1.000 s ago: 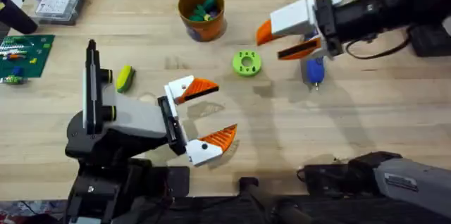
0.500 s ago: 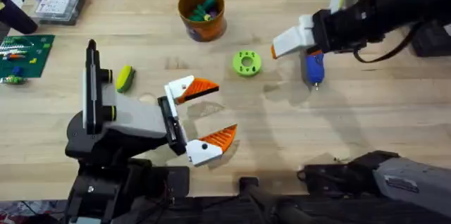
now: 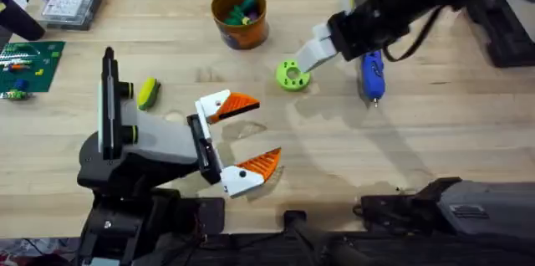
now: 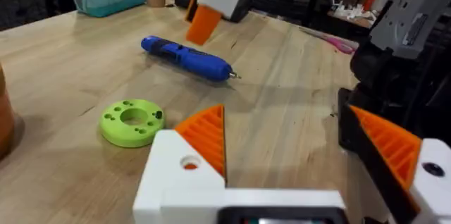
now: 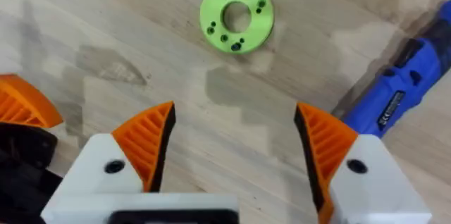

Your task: Pick up the gripper from the table and insert it into the empty holder that is missing its gripper. Then pick up a screw, insert it into the mounting hole, and use the screwdriver to tighten it. Finally, clean up the table by picking up the vegetable and placing it into the bucket.

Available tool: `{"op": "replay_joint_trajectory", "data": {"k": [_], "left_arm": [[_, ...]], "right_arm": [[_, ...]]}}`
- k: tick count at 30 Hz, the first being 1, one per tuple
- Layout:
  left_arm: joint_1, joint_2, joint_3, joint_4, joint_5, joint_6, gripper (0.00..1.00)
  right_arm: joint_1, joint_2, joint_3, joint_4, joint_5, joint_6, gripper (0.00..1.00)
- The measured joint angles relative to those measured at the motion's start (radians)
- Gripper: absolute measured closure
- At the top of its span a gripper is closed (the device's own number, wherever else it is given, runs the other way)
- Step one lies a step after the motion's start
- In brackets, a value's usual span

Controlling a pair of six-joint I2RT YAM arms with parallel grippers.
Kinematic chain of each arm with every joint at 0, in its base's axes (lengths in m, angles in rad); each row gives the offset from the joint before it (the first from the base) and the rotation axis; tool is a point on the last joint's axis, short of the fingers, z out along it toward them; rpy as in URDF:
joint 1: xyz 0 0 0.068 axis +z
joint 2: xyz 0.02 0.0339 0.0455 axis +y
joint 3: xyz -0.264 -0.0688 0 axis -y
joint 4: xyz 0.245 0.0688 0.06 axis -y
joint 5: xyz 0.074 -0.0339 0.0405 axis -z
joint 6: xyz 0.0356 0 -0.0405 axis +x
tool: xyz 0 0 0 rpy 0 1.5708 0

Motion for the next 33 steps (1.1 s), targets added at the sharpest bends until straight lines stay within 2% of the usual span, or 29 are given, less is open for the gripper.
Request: {"op": "replay_joint_trajectory", "data": {"k": [5, 10, 16, 20, 28, 33], "left_arm": [[0.000, 0.000, 0.000, 0.000, 0.000, 0.000, 0.010], [0.000, 0.000, 0.000, 0.000, 0.000, 0.000, 0.010], [0.000, 0.000, 0.000, 0.000, 0.000, 0.000, 0.010], [0.000, 0.000, 0.000, 0.000, 0.000, 0.000, 0.010], [0.000, 0.000, 0.000, 0.000, 0.000, 0.000, 0.010], [0.000, 0.000, 0.000, 0.000, 0.000, 0.000, 0.010]], "right_arm": [[0.022, 0.064, 0.001, -0.038, 0.010, -0.001, 0.005], [0.053, 0.086, -0.012, -0.060, 0.071, -0.005, 0.003], [0.097, 0.080, -0.122, 0.043, 0.100, 0.002, 0.003], [0.099, 0.081, -0.183, 0.113, 0.108, 0.012, 0.003], [0.098, 0.080, -0.233, 0.241, 0.108, 0.019, 0.004], [0.098, 0.047, -0.330, 0.297, 0.108, 0.030, 0.004]]}}
